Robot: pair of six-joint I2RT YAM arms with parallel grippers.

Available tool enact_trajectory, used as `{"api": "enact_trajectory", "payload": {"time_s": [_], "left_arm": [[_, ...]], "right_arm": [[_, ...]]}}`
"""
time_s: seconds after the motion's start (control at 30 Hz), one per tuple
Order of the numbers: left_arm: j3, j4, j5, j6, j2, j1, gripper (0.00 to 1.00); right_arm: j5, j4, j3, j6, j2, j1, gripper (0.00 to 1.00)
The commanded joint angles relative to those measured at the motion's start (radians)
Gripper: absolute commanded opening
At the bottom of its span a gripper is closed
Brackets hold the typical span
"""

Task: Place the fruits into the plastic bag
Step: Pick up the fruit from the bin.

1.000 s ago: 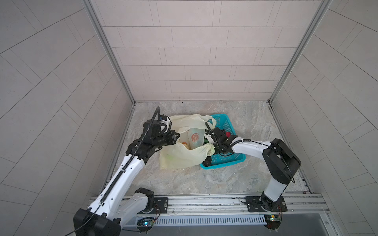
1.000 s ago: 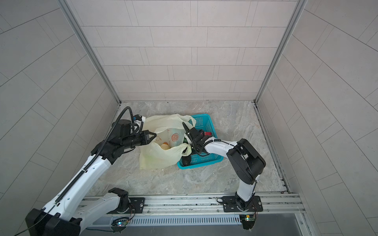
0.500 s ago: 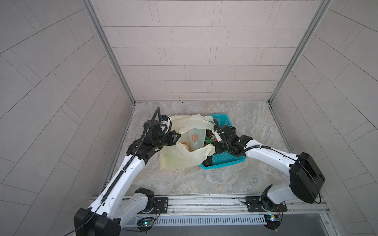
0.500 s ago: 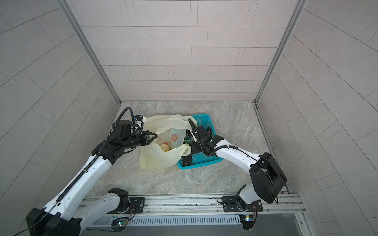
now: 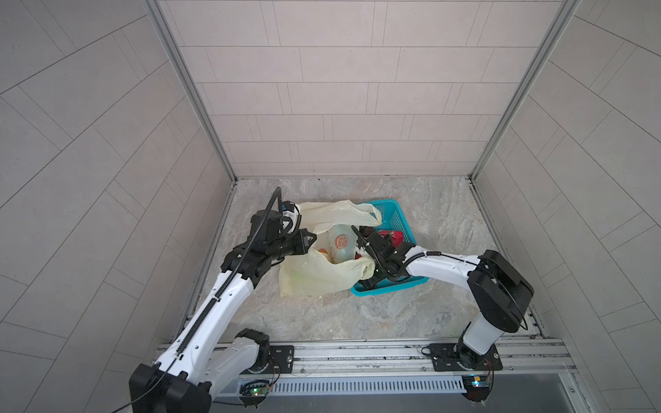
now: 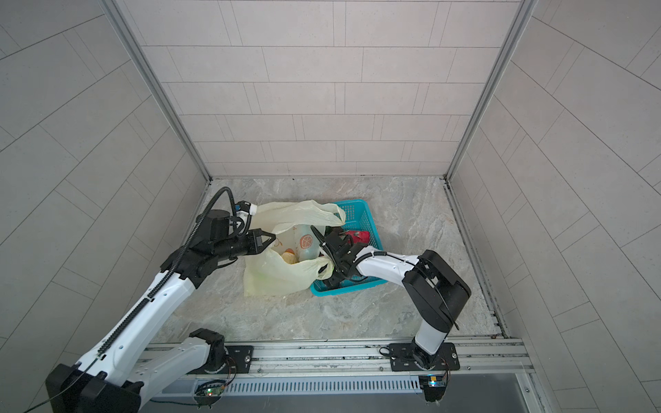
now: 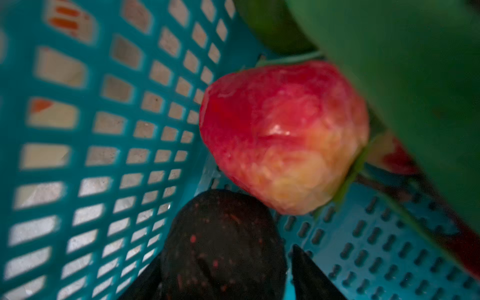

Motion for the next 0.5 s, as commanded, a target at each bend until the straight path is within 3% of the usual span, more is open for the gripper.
{"api": "enact_trajectory", "payload": {"time_s": [0.0,0.07,0.17,0.47], "left_arm": [[0.002,0.003,0.003,0.018,-0.012,0.001,0.0],[0.0,0.003,0.009,0.023,-0.015,0.001,0.0],[-0.001,0.003,0.027,0.031,-0.016,0.0,0.0],[0.003,-0.002,0.123,0.082,-0.015,-0.003,0.0]], "right_arm": [[0.002,-0.004,0.024,-0.007,0.035,-0.005,0.55],[0.0,-0.001,0.022,-0.008,0.032,-0.009,0.45],[0.006,0.0,0.008,-0.006,-0.013,-0.021,0.38],[0.061,-0.041,-0.076,0.009,-0.333,-0.103,0.35]]}}
